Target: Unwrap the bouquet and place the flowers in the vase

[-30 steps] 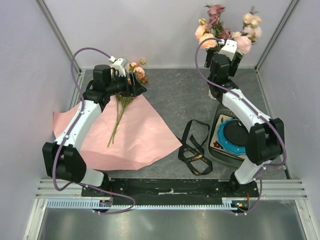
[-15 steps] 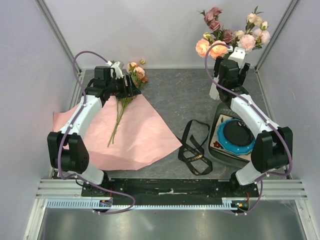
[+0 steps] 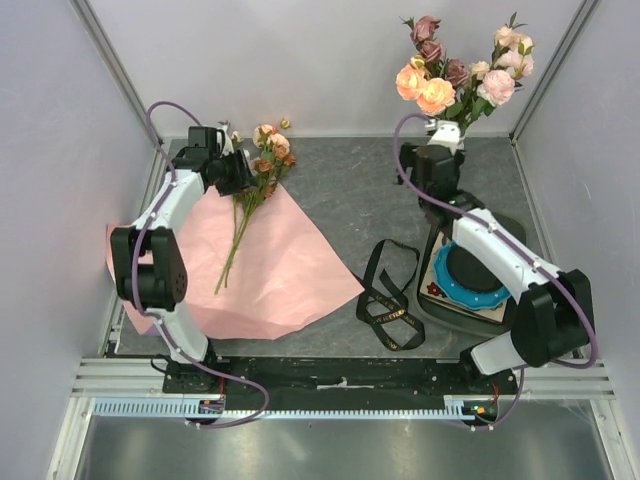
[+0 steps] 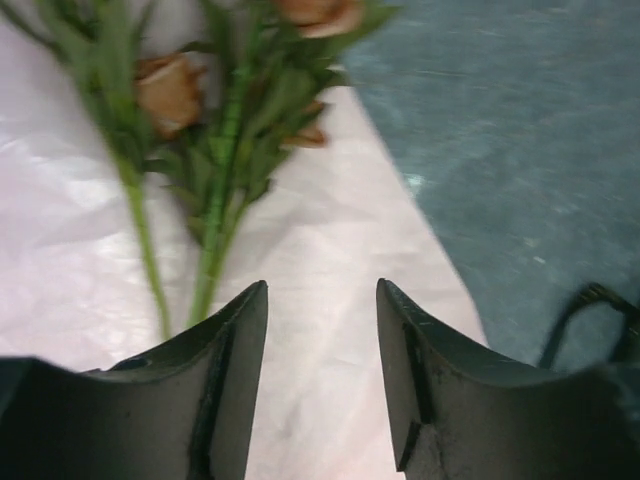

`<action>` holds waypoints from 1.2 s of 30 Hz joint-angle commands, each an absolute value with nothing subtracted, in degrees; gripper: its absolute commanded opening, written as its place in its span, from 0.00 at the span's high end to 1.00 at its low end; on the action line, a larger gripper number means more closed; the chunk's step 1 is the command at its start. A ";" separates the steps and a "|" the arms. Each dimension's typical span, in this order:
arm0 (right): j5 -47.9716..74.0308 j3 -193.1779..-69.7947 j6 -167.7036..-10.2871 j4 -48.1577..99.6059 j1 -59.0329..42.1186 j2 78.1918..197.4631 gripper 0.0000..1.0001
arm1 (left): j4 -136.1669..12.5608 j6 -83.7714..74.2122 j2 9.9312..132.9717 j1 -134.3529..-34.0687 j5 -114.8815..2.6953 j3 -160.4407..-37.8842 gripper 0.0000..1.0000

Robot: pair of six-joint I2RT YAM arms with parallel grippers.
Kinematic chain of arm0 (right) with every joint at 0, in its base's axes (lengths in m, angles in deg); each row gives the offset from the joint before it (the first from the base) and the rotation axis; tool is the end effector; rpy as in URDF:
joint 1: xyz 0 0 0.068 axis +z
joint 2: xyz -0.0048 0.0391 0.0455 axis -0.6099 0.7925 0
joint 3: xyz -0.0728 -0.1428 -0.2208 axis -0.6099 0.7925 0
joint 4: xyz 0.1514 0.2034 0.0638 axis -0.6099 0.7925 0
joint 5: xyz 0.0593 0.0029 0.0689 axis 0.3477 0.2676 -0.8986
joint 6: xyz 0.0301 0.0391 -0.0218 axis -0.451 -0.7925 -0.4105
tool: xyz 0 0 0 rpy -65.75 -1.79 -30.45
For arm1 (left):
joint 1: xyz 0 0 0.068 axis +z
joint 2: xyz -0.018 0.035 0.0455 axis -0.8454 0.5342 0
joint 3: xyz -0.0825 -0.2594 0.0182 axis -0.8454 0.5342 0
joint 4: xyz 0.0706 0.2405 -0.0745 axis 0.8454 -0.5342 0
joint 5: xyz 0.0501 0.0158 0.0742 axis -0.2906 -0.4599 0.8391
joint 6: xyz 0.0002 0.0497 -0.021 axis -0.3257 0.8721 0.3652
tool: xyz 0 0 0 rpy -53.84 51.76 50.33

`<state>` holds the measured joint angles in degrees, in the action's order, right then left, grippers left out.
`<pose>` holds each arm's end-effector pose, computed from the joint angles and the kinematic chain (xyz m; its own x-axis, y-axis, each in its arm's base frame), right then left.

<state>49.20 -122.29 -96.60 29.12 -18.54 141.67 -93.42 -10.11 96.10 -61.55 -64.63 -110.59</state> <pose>0.3320 0.0968 0.3154 -0.3175 0.1218 -0.9404 0.2164 0.9748 0.0532 0.3915 -0.0366 0.2838 -0.7633 -0.2279 -0.6045 0.0444 0.9150 -0.4010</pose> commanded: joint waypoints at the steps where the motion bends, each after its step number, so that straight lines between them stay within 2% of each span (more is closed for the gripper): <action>1: 46.07 -120.98 -98.35 28.91 -8.86 137.17 0.03 | -99.15 -7.79 103.88 -59.12 -56.38 -114.62 0.50; 3: 44.41 -120.37 -98.88 28.91 -5.35 137.17 0.03 | -99.76 -7.00 105.20 -59.03 -54.43 -115.32 0.54; 6: 39.58 -119.58 -99.85 28.65 -2.70 137.34 0.05 | -100.29 -6.74 107.48 -59.03 -52.32 -115.94 0.53; 16: 39.13 -116.76 -98.62 28.64 -0.76 135.15 0.05 | -101.52 -5.07 114.78 -59.03 -45.55 -118.05 0.53; 22: 38.86 -116.41 -98.62 29.08 -0.76 133.21 0.05 | -102.40 -4.72 116.98 -59.03 -44.58 -119.89 0.76; 26: 38.69 -117.29 -99.75 29.96 -0.67 132.86 0.06 | -103.71 -4.89 114.79 -59.20 -41.16 -120.68 0.97; 36: 36.14 -121.77 -100.20 31.37 0.47 136.46 0.07 | -98.19 -9.72 89.67 -59.64 -27.46 -111.12 0.98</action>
